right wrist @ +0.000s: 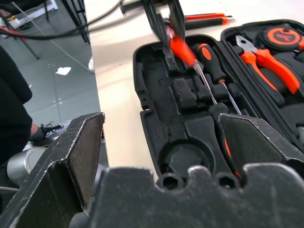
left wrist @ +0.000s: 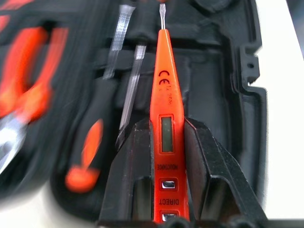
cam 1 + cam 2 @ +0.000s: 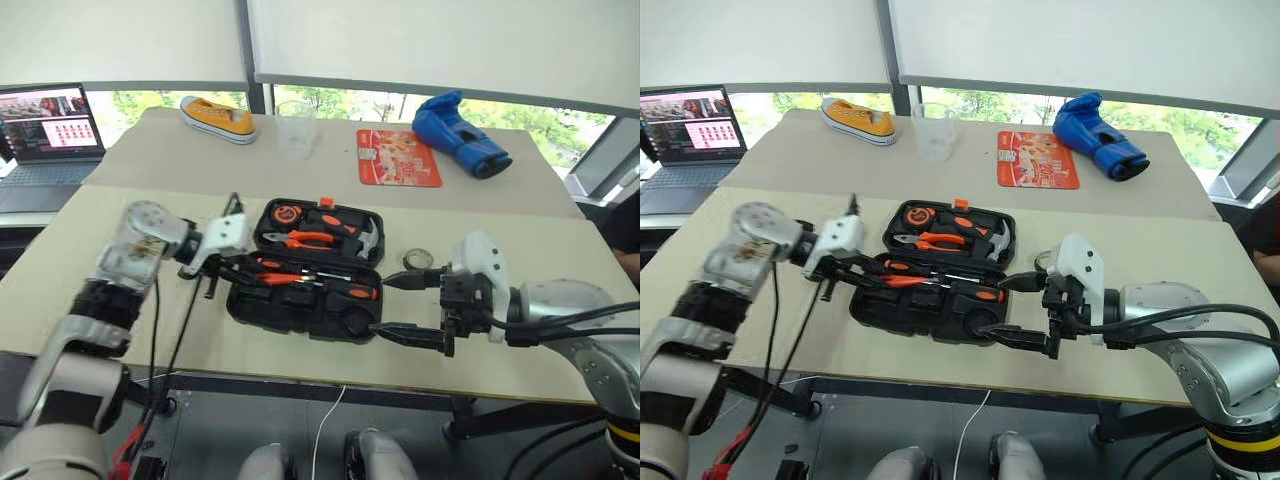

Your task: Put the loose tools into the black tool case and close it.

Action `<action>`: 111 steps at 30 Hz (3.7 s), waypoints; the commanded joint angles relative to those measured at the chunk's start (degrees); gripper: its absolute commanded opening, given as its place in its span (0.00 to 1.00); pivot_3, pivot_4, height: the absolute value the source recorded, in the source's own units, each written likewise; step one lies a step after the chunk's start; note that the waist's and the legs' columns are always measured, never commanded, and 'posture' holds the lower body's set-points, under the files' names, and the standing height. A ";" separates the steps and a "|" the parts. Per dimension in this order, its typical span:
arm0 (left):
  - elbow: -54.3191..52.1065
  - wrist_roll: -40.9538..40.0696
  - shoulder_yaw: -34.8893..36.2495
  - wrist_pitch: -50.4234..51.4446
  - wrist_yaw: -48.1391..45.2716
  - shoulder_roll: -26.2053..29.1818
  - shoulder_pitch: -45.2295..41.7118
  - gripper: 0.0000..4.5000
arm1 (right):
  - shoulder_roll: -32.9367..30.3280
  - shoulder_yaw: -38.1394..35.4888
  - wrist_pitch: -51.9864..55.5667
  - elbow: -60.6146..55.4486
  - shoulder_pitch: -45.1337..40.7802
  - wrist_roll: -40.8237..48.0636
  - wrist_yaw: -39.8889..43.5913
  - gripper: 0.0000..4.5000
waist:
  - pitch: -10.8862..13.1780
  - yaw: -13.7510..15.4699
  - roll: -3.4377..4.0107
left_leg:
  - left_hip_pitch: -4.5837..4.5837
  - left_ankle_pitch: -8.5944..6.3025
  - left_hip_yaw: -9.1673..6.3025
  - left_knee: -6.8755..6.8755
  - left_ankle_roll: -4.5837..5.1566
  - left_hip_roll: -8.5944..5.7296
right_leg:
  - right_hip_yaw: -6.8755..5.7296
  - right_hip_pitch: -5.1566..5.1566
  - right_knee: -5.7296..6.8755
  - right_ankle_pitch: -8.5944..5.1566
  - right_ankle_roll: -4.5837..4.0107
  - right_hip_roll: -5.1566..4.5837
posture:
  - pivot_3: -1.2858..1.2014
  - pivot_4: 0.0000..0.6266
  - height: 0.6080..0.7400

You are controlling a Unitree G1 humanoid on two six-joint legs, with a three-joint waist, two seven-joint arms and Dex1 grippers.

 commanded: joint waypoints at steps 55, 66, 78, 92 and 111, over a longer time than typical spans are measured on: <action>0.42 -0.53 7.72 6.99 7.71 -5.26 9.91 0.01 | 0.92 0.62 -0.97 -1.50 -0.72 3.00 -5.57 1.00 | -0.03 0.25 -0.01 | 0.06 -0.18 -0.05 0.50 0.35 -0.02 | 0.22 0.17 0.19 0.01 0.28 -0.19 | 0.52 0.24 0.88; -7.04 -7.33 11.81 16.33 5.22 -3.76 9.71 0.01 | 1.27 2.43 -2.20 0.27 -1.49 1.61 -4.52 1.00 | -0.03 0.25 -0.03 | 0.02 -0.18 -0.01 0.55 0.35 0.03 | 0.34 0.11 0.24 0.01 0.29 -0.16 | 0.52 0.24 0.88; 0.96 -1.60 10.17 8.53 13.10 -5.73 10.14 0.01 | 1.67 3.52 -2.56 0.92 -3.03 1.43 -3.58 1.00 | -0.04 0.42 -0.02 | -0.09 -0.19 -0.06 0.51 0.38 -0.02 | 0.17 0.11 0.10 0.02 0.29 -0.17 | 0.52 0.24 0.88; -50.04 -18.83 48.44 40.60 28.83 7.46 50.97 0.88 | 7.65 11.63 -8.25 12.93 -17.18 -2.87 4.71 1.00 | -0.02 -1.19 -0.04 | 0.17 -0.16 0.06 0.13 0.18 0.44 | 0.45 -0.05 0.15 -0.08 0.07 -0.23 | 0.52 0.24 0.88; -23.41 -13.00 27.32 55.41 41.85 11.00 19.82 0.99 | 9.28 12.71 -10.77 12.43 -16.40 -8.40 5.70 1.00 | -0.04 0.26 -0.10 | 0.16 0.00 0.01 0.11 -0.15 0.23 | 0.19 0.06 0.26 -0.02 -0.05 -0.17 | 0.52 0.24 0.88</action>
